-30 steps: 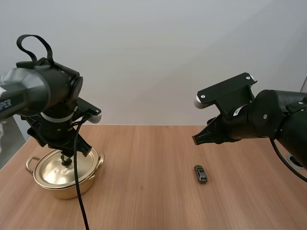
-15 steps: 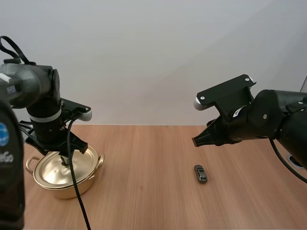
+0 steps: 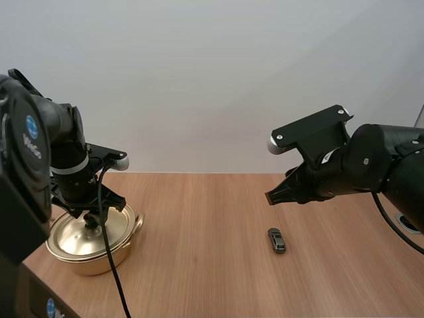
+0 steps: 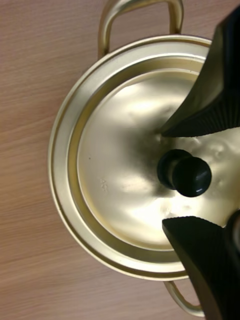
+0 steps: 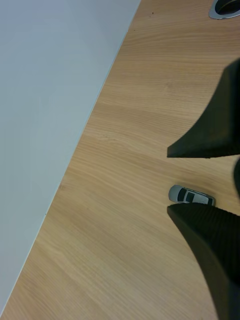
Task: Open the pot, put the car inside, and close it
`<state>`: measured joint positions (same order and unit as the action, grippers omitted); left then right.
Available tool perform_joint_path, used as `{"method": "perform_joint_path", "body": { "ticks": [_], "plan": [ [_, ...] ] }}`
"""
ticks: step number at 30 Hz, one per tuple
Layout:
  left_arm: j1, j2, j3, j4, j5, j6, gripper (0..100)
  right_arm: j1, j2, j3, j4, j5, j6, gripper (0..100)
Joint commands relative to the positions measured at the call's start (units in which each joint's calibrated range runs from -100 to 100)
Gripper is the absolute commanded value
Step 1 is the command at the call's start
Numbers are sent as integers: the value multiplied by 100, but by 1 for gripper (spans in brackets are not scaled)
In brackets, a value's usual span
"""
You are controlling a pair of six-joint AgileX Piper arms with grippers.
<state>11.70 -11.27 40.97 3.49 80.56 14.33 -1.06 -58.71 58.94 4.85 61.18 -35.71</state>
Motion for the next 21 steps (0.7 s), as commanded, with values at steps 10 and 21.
{"method": "perform_joint_path", "body": {
  "ticks": [10,21],
  "plan": [
    [1,-26,-514,-220,-28,-41,0,1,50,42,-126,-106,91,35],
    [1,-1627,-2256,-2222,666,330,0,1,2125,42,-401,-703,1107,98]
  ]
}}
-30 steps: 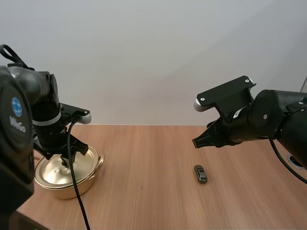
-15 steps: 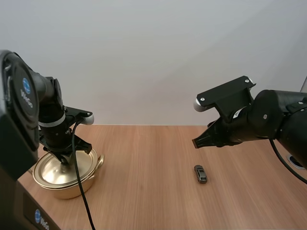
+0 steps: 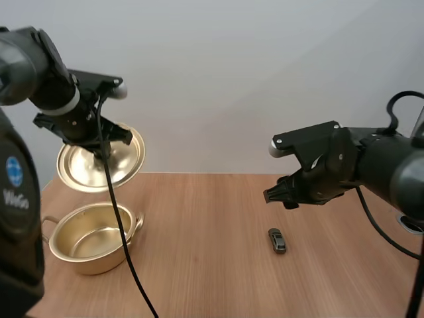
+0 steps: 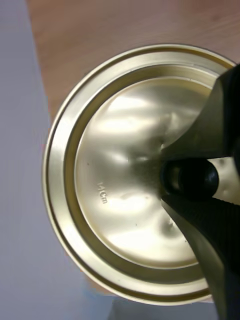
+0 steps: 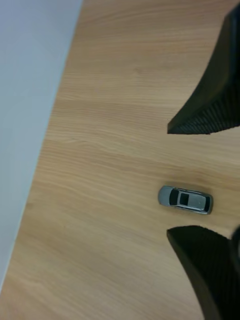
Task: Open the pot, put the car inside, and close it
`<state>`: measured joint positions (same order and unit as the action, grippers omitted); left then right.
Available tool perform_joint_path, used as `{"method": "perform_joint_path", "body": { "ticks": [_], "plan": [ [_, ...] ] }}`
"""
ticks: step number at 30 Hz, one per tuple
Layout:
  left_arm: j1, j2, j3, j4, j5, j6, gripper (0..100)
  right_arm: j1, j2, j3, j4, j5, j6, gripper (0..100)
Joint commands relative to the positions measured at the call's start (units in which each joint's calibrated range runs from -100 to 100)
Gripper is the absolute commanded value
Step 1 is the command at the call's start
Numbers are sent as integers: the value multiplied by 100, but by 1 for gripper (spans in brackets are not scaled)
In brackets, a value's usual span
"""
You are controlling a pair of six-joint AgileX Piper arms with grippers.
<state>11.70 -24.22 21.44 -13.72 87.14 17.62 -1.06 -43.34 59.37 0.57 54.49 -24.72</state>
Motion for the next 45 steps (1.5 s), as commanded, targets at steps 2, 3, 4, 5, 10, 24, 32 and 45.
{"method": "perform_joint_path", "body": {
  "ticks": [2,3,4,5,10,24,32,45],
  "plan": [
    [1,-607,-594,-592,28,0,0,1,925,-15,130,-197,8,98],
    [1,-730,-726,-608,28,0,0,1,1055,-15,130,-261,8,98],
    [1,-815,-821,-636,28,0,0,1,1146,-15,130,-306,8,98],
    [1,-912,-933,-647,28,0,0,1,1239,-28,130,-348,8,98],
    [1,-1213,-1348,-749,28,0,0,1,1519,-43,170,-430,-43,97],
    [1,-1606,-1977,-1181,48,-31,0,1,2360,-171,869,-430,-839,95],
    [1,-1646,-2127,-1230,30,-31,0,1,2949,-284,869,-559,-839,93],
    [1,-1671,-2818,-1585,30,-143,0,1,3687,-284,759,-1433,-977,3]
  ]
}}
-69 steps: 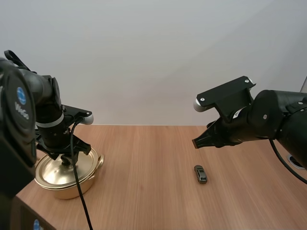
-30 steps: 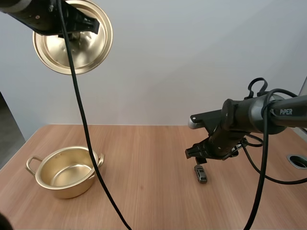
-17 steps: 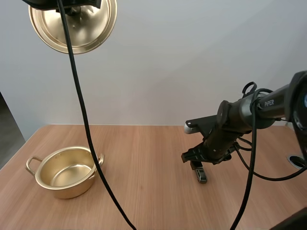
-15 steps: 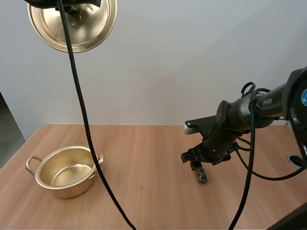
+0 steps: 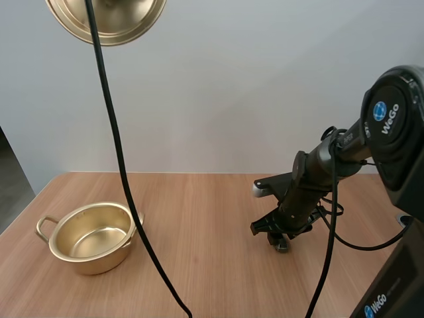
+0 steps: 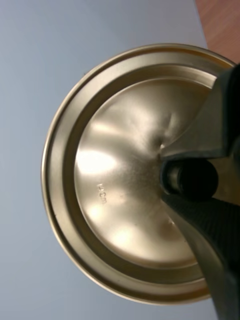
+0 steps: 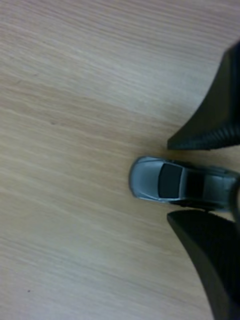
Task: Open the pot, put the car inside, and close it
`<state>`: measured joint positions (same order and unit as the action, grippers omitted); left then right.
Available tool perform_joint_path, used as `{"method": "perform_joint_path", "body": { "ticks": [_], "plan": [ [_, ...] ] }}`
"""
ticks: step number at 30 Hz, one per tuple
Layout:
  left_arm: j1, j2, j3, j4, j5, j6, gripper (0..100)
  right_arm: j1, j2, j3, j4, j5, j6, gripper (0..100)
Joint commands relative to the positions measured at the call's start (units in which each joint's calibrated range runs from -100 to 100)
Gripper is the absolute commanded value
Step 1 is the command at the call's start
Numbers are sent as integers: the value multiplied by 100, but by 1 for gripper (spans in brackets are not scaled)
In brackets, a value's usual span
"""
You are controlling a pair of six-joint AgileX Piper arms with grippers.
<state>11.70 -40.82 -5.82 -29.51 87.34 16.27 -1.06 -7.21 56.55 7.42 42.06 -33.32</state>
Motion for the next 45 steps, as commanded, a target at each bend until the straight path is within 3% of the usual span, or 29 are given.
{"method": "perform_joint_path", "body": {
  "ticks": [1,6,11,15,19,25,30,35,45],
  "plan": [
    [1,-25,-184,-5,11,-7,0,10,132,-2,150,-307,-260,0],
    [1,-116,-687,104,-112,-257,0,108,214,-164,915,-760,-1360,0],
    [1,-404,-1123,213,-551,-638,0,347,-248,-1090,2173,106,-2141,0],
    [1,-779,-1159,642,-1299,-1075,0,726,-772,-2106,3365,980,-2609,0],
    [1,-1118,-1159,926,-1853,-1249,0,1349,-937,-3050,4173,1742,-2858,0],
    [1,-1346,-1159,1176,-1889,-1249,0,2443,-668,-3685,4202,1646,-2858,0],
    [1,-1356,-1159,1883,-1796,-1653,0,3027,-158,-3784,3493,1197,-2858,0],
    [1,-1384,-1159,2461,-1778,-1664,0,3256,608,-3784,3340,908,-3055,0],
    [1,-1384,-1052,3166,-1448,-1664,0,3359,1693,-3784,3538,408,-3609,0]
  ]
}}
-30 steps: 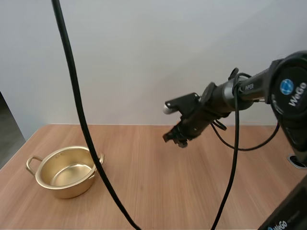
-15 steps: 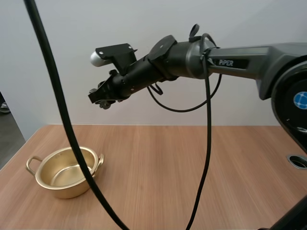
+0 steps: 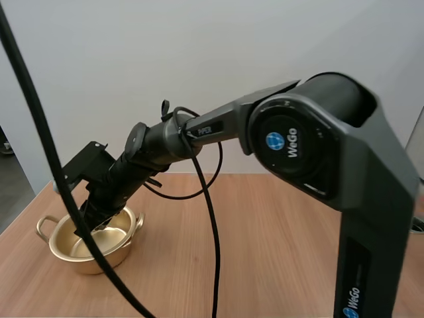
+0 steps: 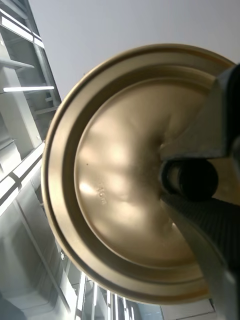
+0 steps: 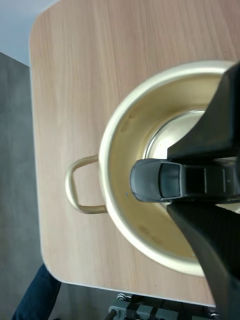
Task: Open the pot, put the car inside, and close it
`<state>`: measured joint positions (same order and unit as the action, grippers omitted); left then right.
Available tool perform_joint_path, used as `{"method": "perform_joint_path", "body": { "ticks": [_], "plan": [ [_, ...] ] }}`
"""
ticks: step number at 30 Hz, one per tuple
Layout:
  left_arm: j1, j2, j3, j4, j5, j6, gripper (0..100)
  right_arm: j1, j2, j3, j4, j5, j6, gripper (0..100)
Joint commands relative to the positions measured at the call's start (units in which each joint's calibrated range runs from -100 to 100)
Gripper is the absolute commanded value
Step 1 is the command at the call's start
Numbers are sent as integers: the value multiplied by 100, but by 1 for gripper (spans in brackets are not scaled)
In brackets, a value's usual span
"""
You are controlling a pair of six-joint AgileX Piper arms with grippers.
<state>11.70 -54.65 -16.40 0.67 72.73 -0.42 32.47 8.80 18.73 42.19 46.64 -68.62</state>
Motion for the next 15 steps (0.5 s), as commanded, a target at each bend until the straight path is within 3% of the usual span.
{"method": "perform_joint_path", "body": {
  "ticks": [1,10,11,14,15],
  "plan": [
    [1,0,35,207,50,-26,0,5,130,-3,75,-132,-125,0],
    [1,0,107,327,299,-100,0,5,527,-29,12,-252,-184,0],
    [1,0,107,327,339,-100,0,5,565,-29,4,-252,-184,12],
    [1,0,107,327,506,-100,0,5,591,-29,4,-322,-184,74],
    [1,0,107,327,523,-100,0,5,591,-29,59,-423,-160,88]
  ]
}}
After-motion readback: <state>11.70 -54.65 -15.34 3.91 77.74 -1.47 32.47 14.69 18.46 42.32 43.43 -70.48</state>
